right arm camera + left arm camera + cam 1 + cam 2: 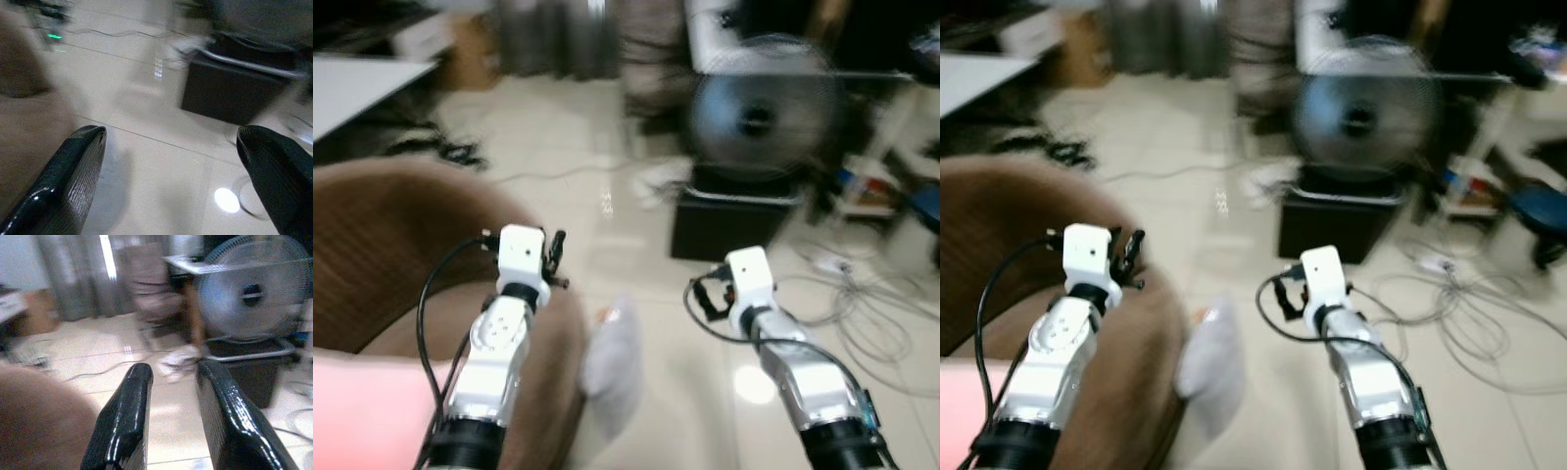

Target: Move the pillow to the sofa from floor

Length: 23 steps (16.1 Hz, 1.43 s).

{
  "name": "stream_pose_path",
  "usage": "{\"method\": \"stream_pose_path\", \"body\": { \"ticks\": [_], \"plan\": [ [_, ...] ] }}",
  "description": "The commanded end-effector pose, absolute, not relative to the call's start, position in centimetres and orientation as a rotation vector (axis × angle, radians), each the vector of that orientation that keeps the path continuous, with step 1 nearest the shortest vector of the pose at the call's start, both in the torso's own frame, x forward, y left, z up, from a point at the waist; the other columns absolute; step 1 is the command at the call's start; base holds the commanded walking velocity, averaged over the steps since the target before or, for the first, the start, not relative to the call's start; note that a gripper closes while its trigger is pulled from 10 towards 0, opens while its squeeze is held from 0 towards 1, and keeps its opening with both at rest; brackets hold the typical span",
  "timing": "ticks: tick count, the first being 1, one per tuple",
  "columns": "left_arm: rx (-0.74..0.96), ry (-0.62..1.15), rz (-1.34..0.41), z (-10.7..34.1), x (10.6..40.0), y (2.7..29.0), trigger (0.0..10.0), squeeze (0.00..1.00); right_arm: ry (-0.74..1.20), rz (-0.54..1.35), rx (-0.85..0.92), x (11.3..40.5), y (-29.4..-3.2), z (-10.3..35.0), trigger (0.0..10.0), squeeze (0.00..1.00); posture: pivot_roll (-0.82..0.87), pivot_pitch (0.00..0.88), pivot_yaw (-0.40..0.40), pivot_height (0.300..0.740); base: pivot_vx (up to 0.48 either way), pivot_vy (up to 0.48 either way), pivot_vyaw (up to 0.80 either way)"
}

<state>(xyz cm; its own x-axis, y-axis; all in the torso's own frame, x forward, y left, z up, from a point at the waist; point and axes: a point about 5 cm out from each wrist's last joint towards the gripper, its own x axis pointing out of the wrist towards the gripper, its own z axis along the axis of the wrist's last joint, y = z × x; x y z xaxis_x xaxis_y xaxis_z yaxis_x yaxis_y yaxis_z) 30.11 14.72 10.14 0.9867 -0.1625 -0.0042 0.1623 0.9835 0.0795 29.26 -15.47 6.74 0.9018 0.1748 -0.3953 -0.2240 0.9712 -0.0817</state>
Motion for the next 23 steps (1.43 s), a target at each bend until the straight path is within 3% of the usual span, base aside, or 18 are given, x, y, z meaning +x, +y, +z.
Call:
{"method": "stream_pose_path", "body": {
  "ticks": [1, 8, 19, 23],
  "plan": [
    [0.097, -0.013, -0.198, 10.51, 30.38, 14.21, 10.0, 0.0, 0.389, 0.19, -0.118, 29.44, -15.65, 6.96, 10.0, 0.0, 0.04, 0.0, 0.029, 0.74, 0.375, 0.0, 0.0],
    [0.099, -0.02, -0.195, 10.6, 30.32, 14.41, 10.0, 0.0, 0.397, 0.217, -0.129, 29.62, -15.2, 6.85, 10.0, 0.0, 0.05, 0.0, 0.022, 0.74, 0.369, 0.0, 0.0],
    [0.106, -0.007, -0.212, 10.46, 30.33, 14.34, 10.0, 0.0, 0.41, 0.236, -0.121, 29.7, -14.94, 6.67, 10.0, 0.0, 0.05, 0.0, 0.029, 0.74, 0.0, 0.0, 0.0],
    [0.112, -0.002, -0.218, 10.37, 30.32, 14.32, 10.0, 0.0, 0.41, 0.242, -0.118, 29.68, -14.82, 6.62, 10.0, 0.0, 0.05, 0.0, 0.031, 0.706, 0.0, 0.0, 0.0]
  ]
}}
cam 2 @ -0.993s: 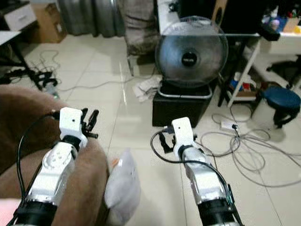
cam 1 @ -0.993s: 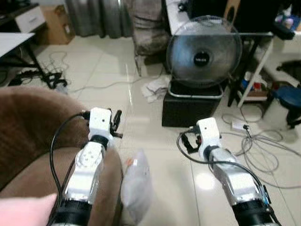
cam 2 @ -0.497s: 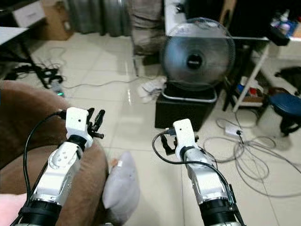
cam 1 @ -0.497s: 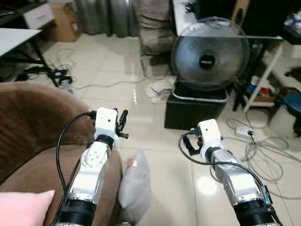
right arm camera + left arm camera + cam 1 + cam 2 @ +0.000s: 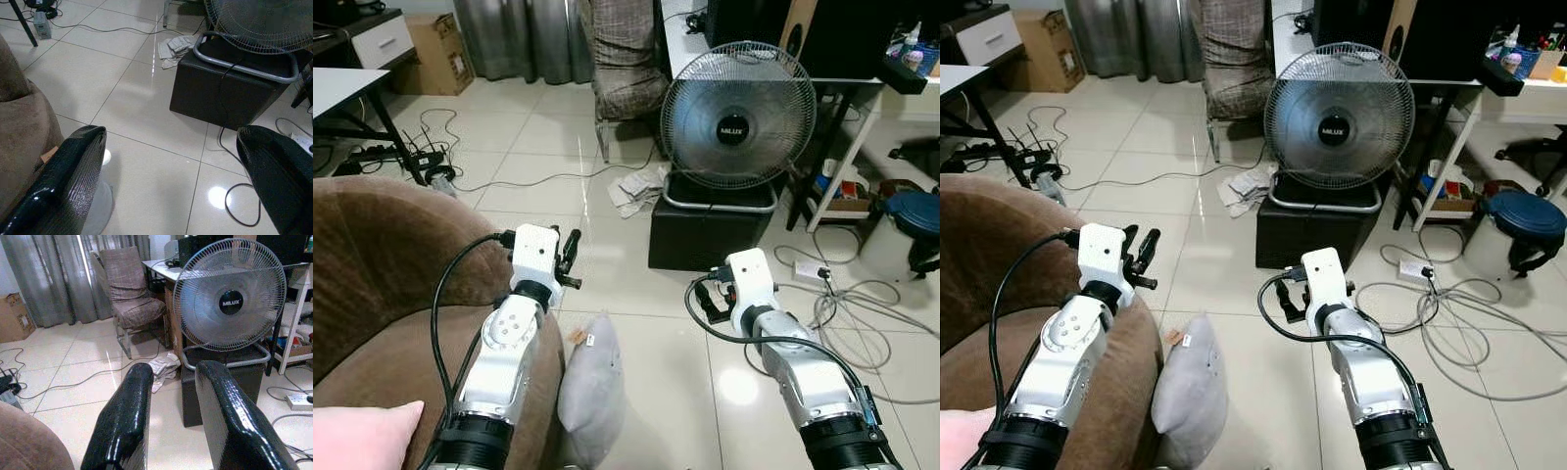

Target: Move the pillow to the sofa from floor

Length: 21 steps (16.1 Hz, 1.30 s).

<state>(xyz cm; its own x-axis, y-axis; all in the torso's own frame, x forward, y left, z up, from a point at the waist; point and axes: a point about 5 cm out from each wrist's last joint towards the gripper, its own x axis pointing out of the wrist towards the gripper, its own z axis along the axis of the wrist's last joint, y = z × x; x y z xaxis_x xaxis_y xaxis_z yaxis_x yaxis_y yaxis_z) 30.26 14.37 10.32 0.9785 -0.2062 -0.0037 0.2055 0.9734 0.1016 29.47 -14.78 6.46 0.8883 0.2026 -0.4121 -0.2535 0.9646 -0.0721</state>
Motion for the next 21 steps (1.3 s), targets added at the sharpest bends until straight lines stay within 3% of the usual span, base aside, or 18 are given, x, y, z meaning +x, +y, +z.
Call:
{"method": "stream_pose_path", "body": {
  "ticks": [1, 9, 21],
  "plan": [
    [0.114, -0.001, -0.22, 10.35, 30.3, 14.34, 10.0, 0.0, 0.41, 0.242, -0.117, 29.66, -14.77, 6.6, 10.0, 0.0, 0.05, 0.0, 0.033, 0.696, 0.0, 0.0, 0.0],
    [0.119, 0.006, -0.228, 10.26, 30.26, 14.3, 10.0, 0.0, 0.407, 0.24, -0.115, 29.62, -14.71, 6.54, 10.0, 0.0, 0.05, 0.0, 0.037, 0.621, 0.0, 0.0, 0.0],
    [0.115, 0.001, -0.242, 10.38, 30.29, 14.28, 10.0, 0.0, 0.412, 0.236, -0.118, 29.66, -14.73, 6.42, 10.0, 0.0, 0.05, 0.0, 0.042, 0.621, 0.0, 0.0, 0.0]
  ]
}}
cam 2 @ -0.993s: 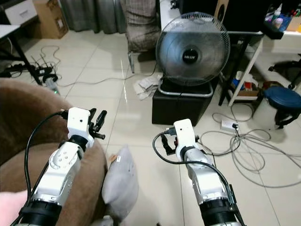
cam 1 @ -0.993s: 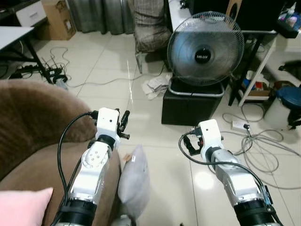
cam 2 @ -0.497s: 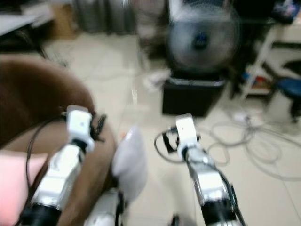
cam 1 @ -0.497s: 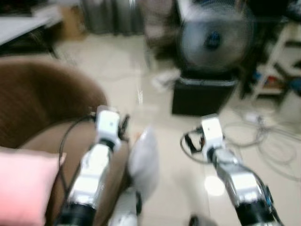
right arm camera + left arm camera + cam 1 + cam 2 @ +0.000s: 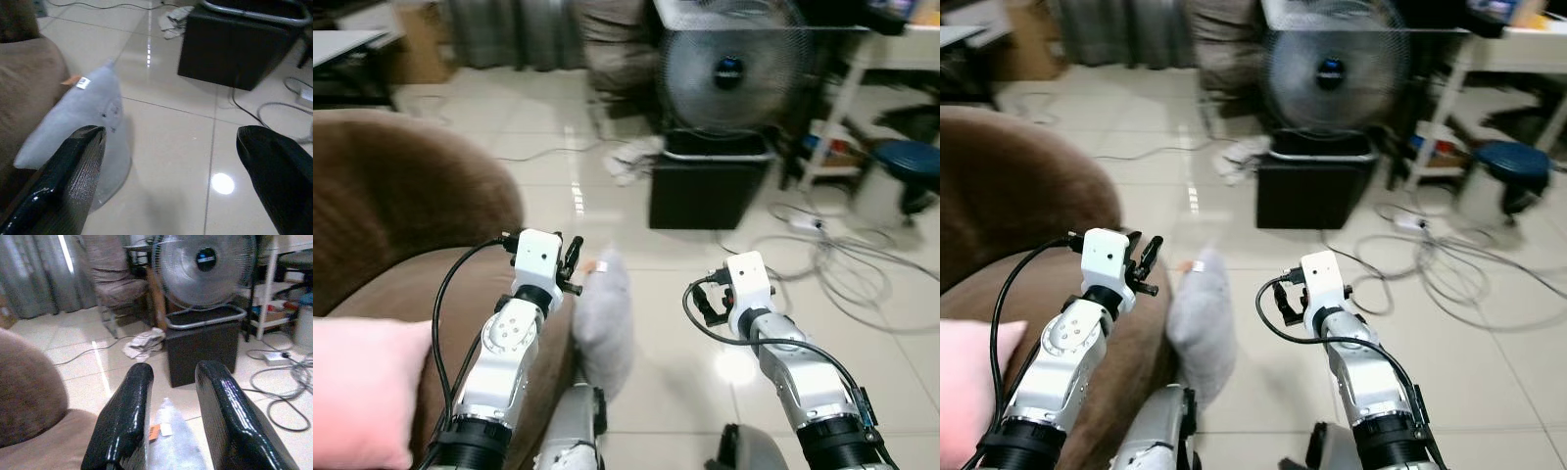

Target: Move the pillow to the sofa from floor

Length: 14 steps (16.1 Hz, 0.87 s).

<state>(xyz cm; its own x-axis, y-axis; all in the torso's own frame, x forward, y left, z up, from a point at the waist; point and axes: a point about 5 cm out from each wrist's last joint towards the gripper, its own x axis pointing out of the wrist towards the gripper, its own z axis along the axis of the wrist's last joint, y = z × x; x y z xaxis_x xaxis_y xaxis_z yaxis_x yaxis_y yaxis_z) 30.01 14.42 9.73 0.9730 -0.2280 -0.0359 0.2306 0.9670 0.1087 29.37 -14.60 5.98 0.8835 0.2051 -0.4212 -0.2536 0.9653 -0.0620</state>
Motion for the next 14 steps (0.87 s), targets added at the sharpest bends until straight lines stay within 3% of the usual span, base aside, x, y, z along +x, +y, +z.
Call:
{"method": "stream_pose_path", "body": {
  "ticks": [1, 6, 11, 14],
  "plan": [
    [0.116, 0.001, -0.241, 10.37, 30.3, 14.28, 10.0, 0.0, 0.417, 0.233, -0.122, 29.62, -14.83, 6.3, 10.0, 0.0, 0.05, 0.0, 0.042, 0.621, 0.0, 0.0, 0.0],
    [0.134, -0.005, -0.24, 10.46, 30.37, 14.23, 10.0, 0.0, 0.433, 0.22, -0.135, 29.6, -15.07, 6.08, 10.0, 0.0, 0.05, 0.0, 0.044, 0.621, 0.0, 0.0, 0.0],
    [0.142, -0.001, -0.236, 10.45, 30.46, 14.23, 10.0, 0.0, 0.431, 0.227, -0.136, 29.68, -15.04, 6.1, 10.0, 0.0, 0.05, 0.0, 0.043, 0.621, 0.0, -0.389, 0.0],
    [0.124, 0.009, -0.199, 10.36, 30.59, 14.69, 10.0, 0.0, 0.43, 0.229, -0.135, 29.66, -15.01, 6.12, 10.0, 0.0, 0.05, 0.0, 0.042, 0.621, 0.0, 0.0, 0.0]
  ]
}}
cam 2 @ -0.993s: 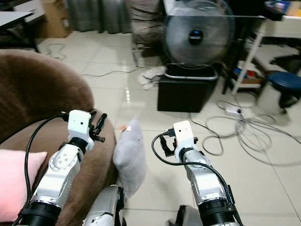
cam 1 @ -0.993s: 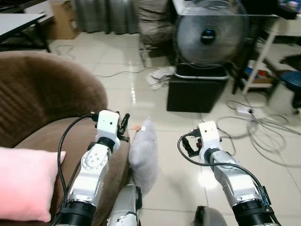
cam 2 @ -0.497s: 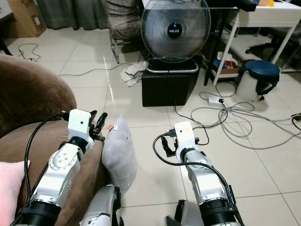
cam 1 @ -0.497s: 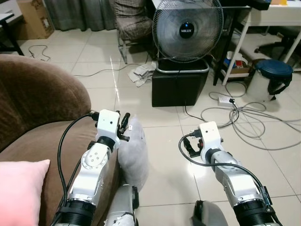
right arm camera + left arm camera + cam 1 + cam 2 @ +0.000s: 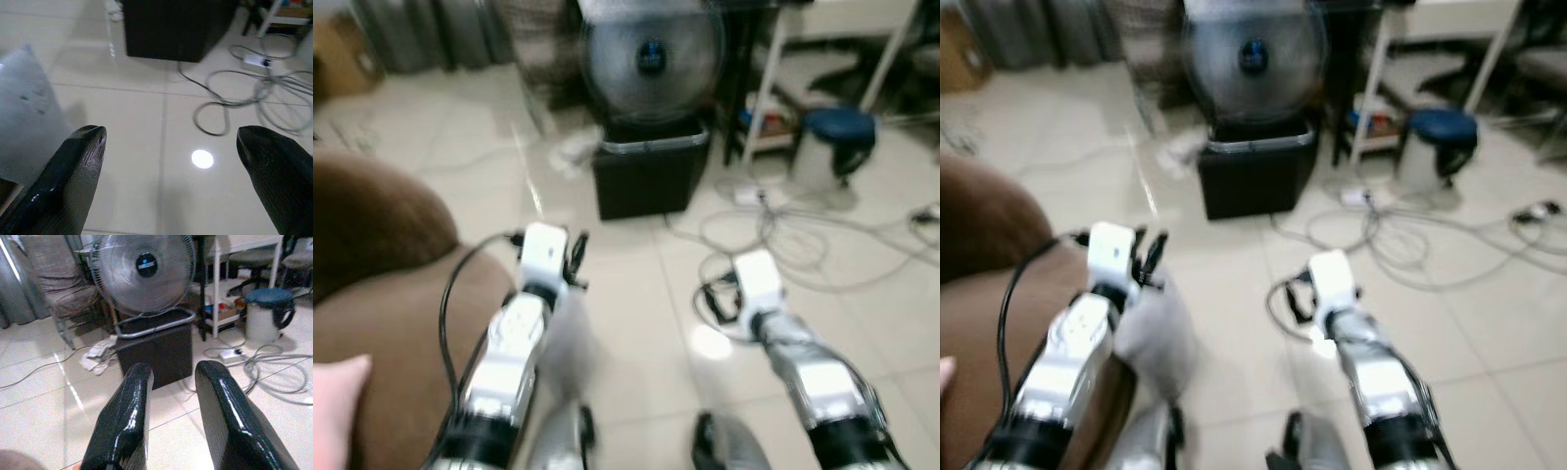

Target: Move the pillow to the sofa from floor

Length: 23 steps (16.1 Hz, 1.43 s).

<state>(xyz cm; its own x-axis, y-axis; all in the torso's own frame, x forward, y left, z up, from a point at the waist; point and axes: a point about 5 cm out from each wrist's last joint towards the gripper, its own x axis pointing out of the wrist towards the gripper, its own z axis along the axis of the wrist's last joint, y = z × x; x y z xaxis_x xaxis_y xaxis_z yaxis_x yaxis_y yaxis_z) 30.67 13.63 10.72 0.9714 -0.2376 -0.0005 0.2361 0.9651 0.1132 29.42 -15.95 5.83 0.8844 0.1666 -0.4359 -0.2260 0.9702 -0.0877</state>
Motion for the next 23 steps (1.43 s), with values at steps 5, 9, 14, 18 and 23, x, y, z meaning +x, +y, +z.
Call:
{"method": "stream_pose_path", "body": {
  "ticks": [5, 9, 14, 18, 23],
  "plan": [
    [0.119, 0.005, -0.198, 10.45, 30.7, 14.73, 10.0, 0.0, 0.431, 0.243, -0.155, 29.66, -14.94, 6.1, 10.0, 0.0, 0.05, 0.0, 0.042, 0.621, 0.0, 0.0, 0.0],
    [0.114, 0.001, -0.211, 10.5, 30.64, 14.52, 10.0, 0.0, 0.433, 0.235, -0.153, 29.49, -15.03, 6.0, 10.0, 0.0, 0.05, 0.0, 0.043, 0.621, 0.122, 0.0, 0.23],
    [0.114, 0.002, -0.218, 10.5, 30.65, 14.45, 10.0, 0.0, 0.439, 0.234, -0.151, 29.43, -15.14, 5.9, 10.0, 0.0, 0.05, 0.0, 0.043, 0.621, 0.247, 0.0, 0.0],
    [0.112, 0.001, -0.218, 10.52, 30.64, 14.47, 10.0, 0.0, 0.439, 0.236, -0.151, 29.42, -15.09, 5.9, 10.0, 0.0, 0.05, 0.0, 0.043, 0.621, 0.258, 0.0, 0.0],
    [0.107, -0.002, -0.224, 10.58, 30.67, 14.49, 10.0, 0.0, 0.444, 0.23, -0.156, 29.44, -15.16, 5.81, 10.0, 0.0, 0.05, 0.0, 0.05, 0.621, 0.347, 0.0, 0.0]
  ]
}}
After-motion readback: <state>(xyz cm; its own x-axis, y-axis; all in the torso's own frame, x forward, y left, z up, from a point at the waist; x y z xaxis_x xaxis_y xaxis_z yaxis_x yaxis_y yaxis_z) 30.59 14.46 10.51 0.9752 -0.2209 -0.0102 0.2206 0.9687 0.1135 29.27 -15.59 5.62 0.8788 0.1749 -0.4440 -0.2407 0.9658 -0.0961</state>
